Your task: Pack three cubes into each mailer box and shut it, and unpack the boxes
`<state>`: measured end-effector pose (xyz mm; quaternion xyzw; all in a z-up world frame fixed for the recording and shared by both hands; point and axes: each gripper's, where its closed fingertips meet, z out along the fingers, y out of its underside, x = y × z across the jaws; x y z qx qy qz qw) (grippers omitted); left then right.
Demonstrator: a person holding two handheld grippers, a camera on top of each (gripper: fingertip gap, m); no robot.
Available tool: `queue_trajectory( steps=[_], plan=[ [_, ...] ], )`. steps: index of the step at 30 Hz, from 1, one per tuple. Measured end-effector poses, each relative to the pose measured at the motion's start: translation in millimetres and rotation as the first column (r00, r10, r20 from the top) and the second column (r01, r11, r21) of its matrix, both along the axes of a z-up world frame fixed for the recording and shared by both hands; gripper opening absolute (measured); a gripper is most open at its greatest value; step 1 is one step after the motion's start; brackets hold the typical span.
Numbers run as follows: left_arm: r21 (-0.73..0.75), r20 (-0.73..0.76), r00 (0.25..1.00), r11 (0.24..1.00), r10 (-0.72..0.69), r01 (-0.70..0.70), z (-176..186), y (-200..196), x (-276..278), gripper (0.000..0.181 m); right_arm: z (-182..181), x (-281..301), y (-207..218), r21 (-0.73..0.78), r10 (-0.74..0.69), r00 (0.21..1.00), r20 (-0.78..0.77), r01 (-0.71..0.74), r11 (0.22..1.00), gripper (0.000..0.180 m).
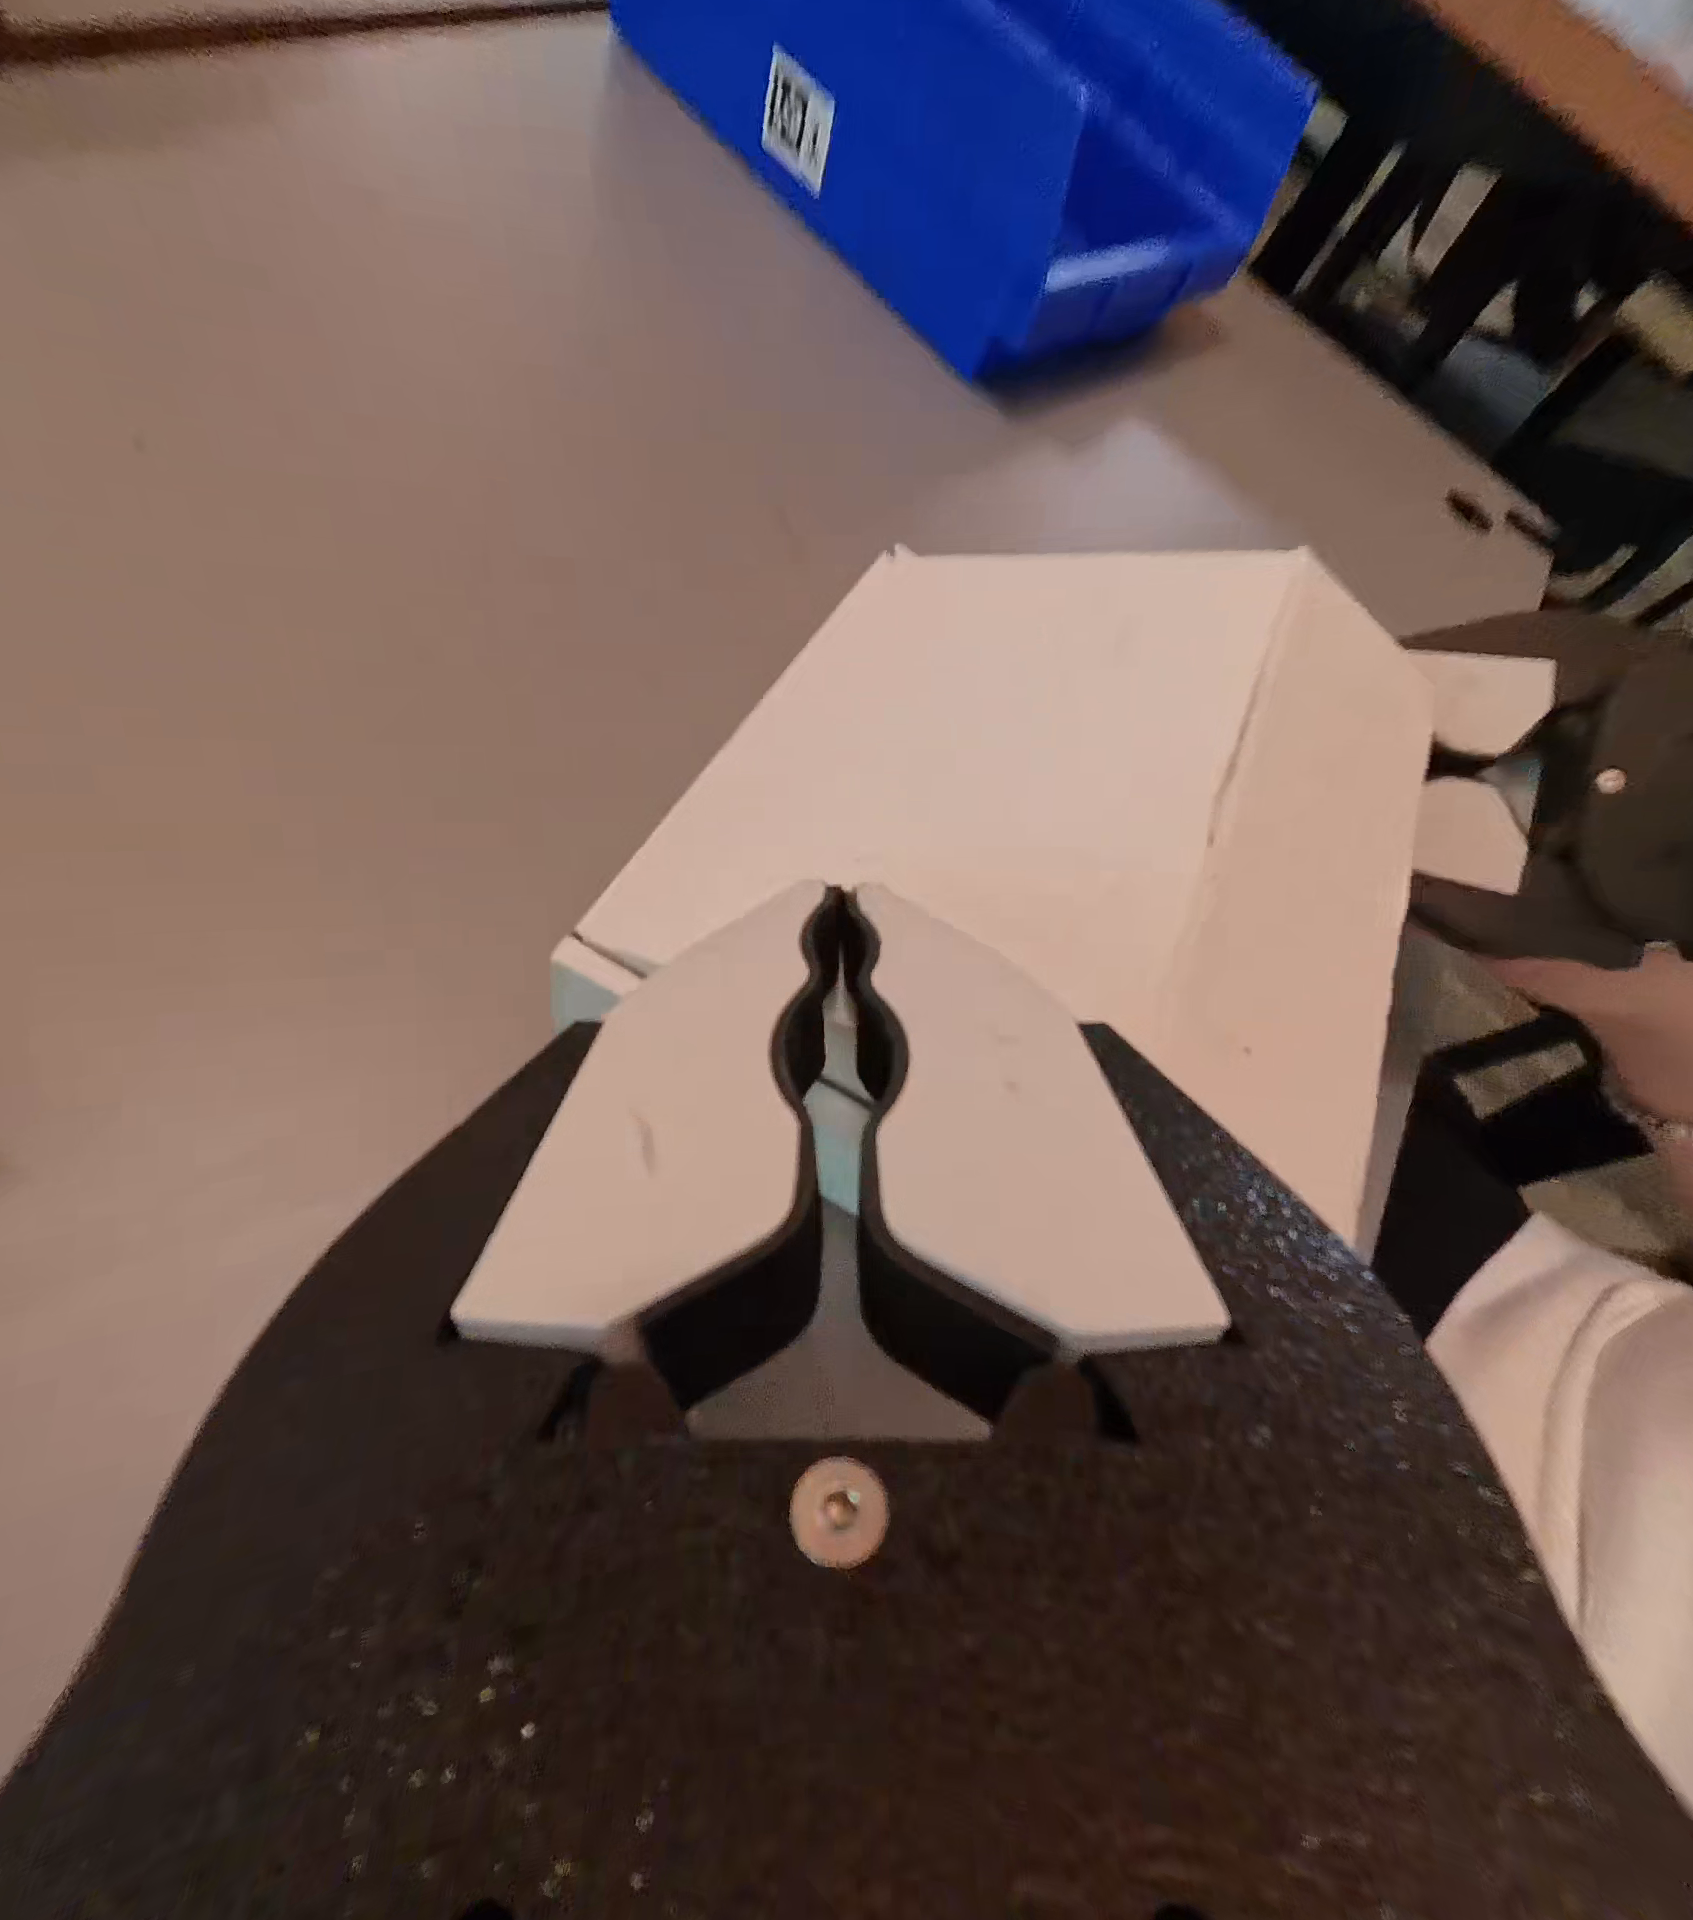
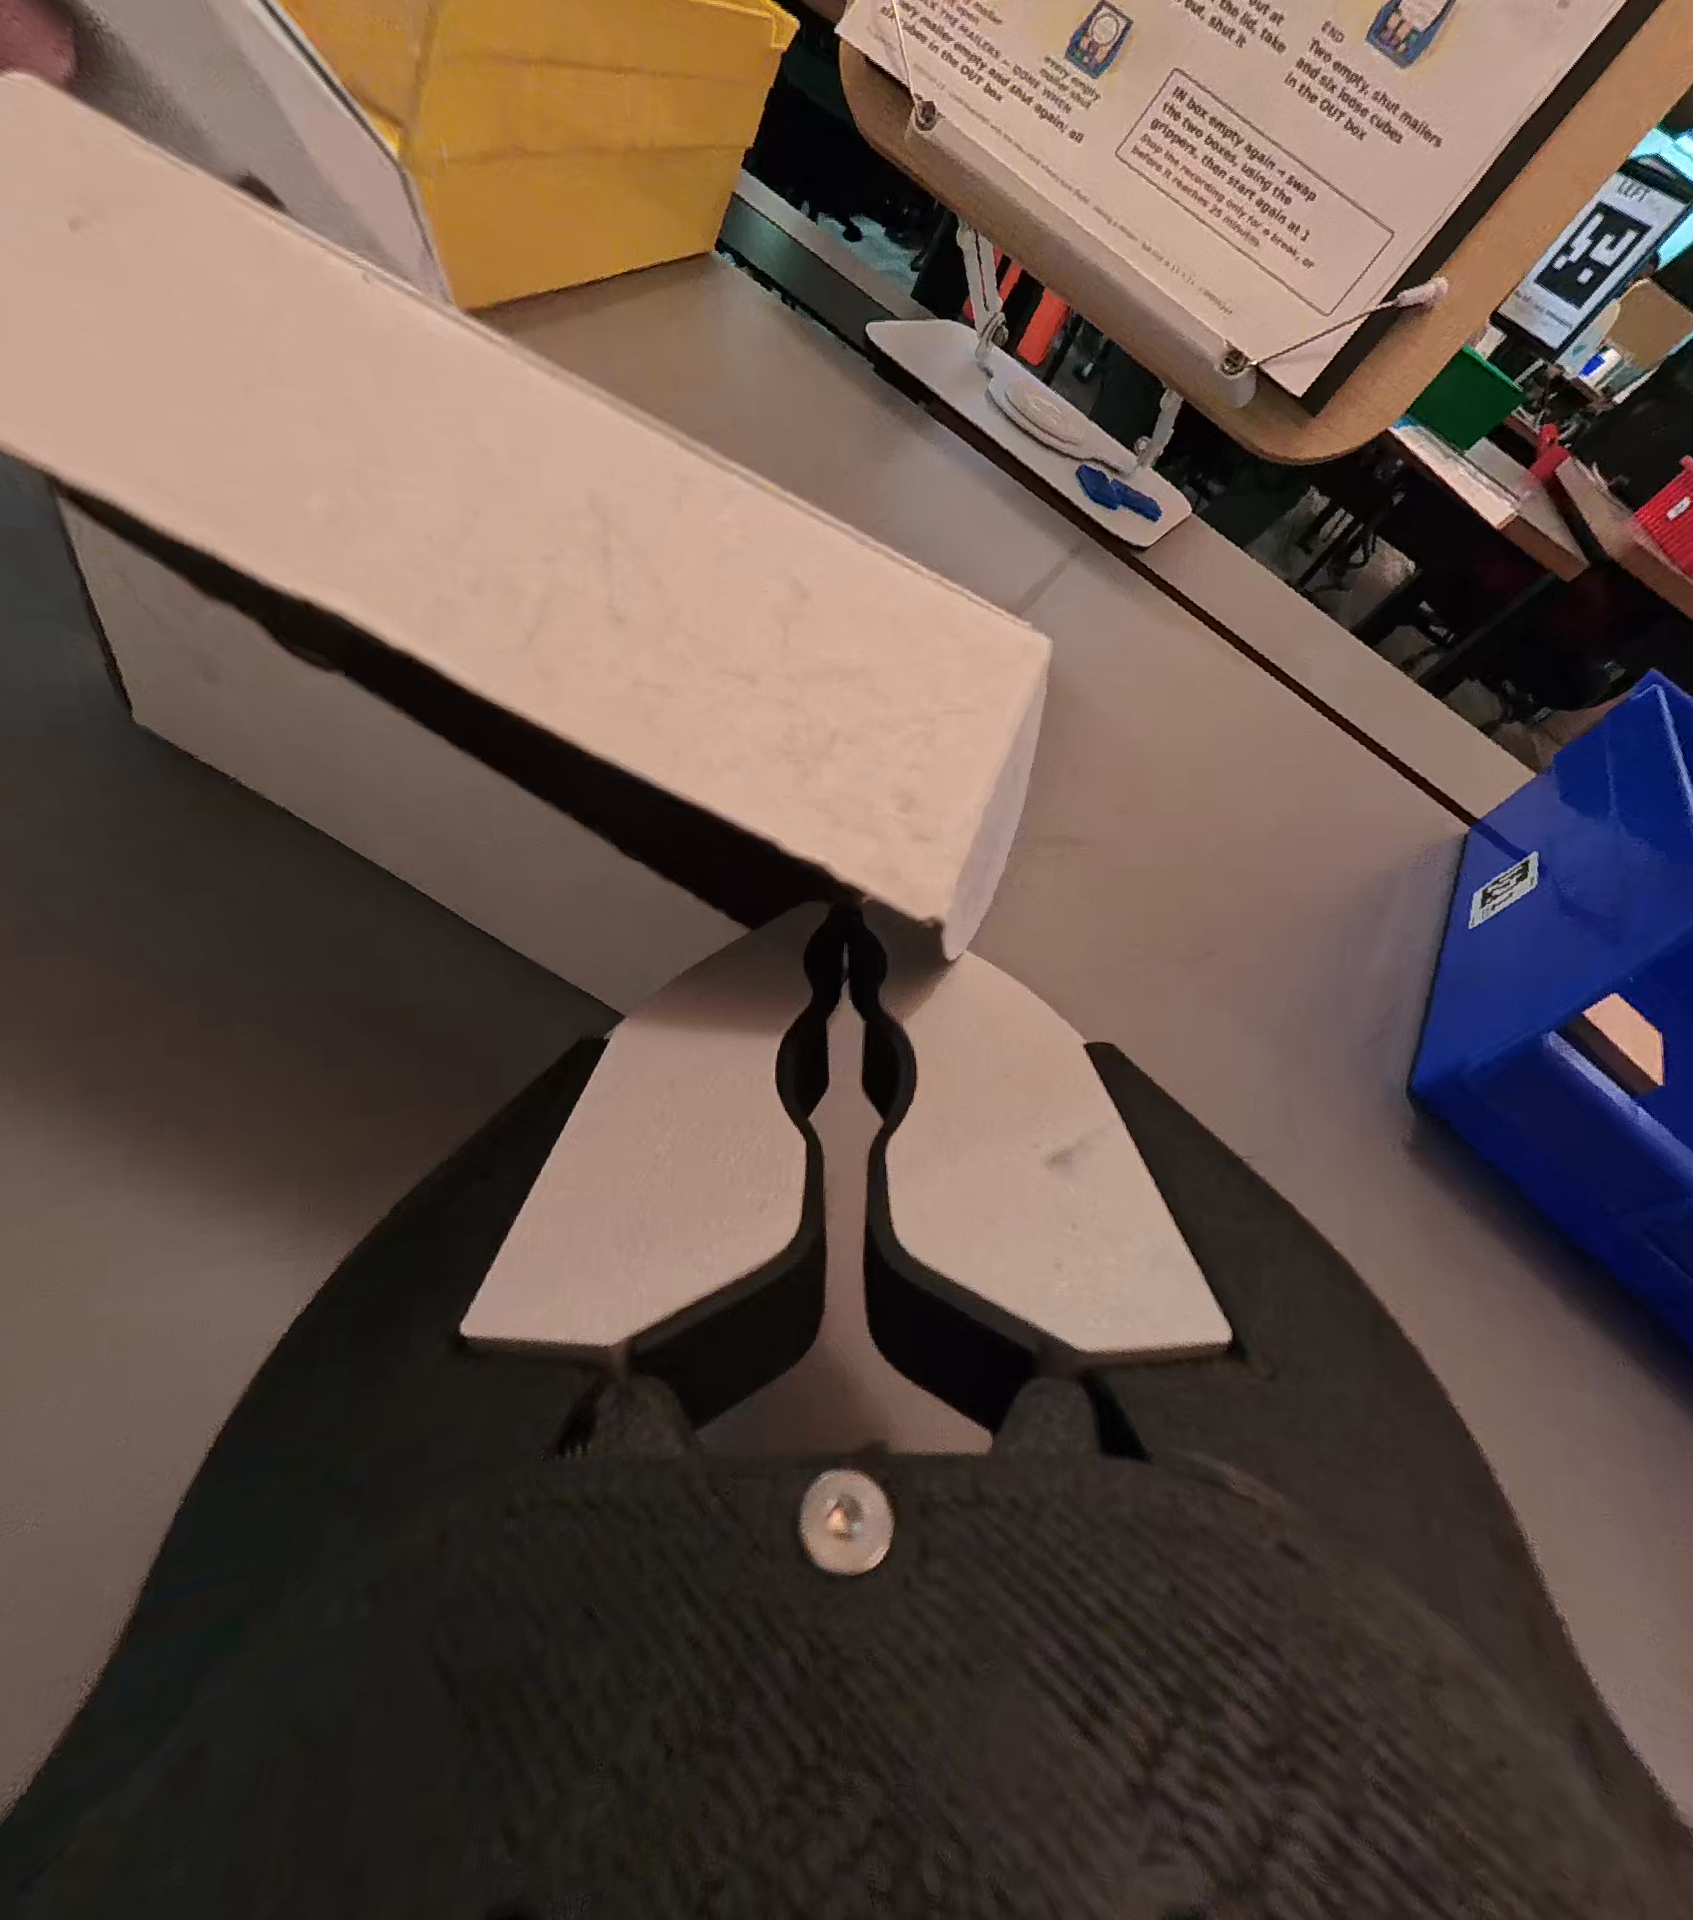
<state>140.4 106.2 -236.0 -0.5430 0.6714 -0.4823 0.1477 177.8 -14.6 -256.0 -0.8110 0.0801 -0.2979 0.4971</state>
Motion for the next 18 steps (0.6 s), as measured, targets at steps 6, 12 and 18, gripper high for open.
queue_trajectory(
  steps=[6,12,18],
  plan=[
    [0.246,0.033,0.998,0.968,-0.061,0.051,-22.8,-4.4,-6.2,0.0,-15.6,-6.5,-34.8,-0.27,0.146,0.988,-0.041,-0.152,0.951,0.026],
    [0.295,0.055,0.996,0.954,-0.076,0.057,-23.9,-9.6,-5.2,0.0,21.0,-10.2,-58.1,-0.251,0.23,0.971,-0.069,-0.24,0.938,0.01],
    [0.255,0.065,0.996,0.966,-0.054,0.036,-23.8,-9.6,-5.2,0.0,56.7,27.5,13.3,-0.123,0.234,0.97,0.057,-0.226,0.966,0.0]
  ],
)
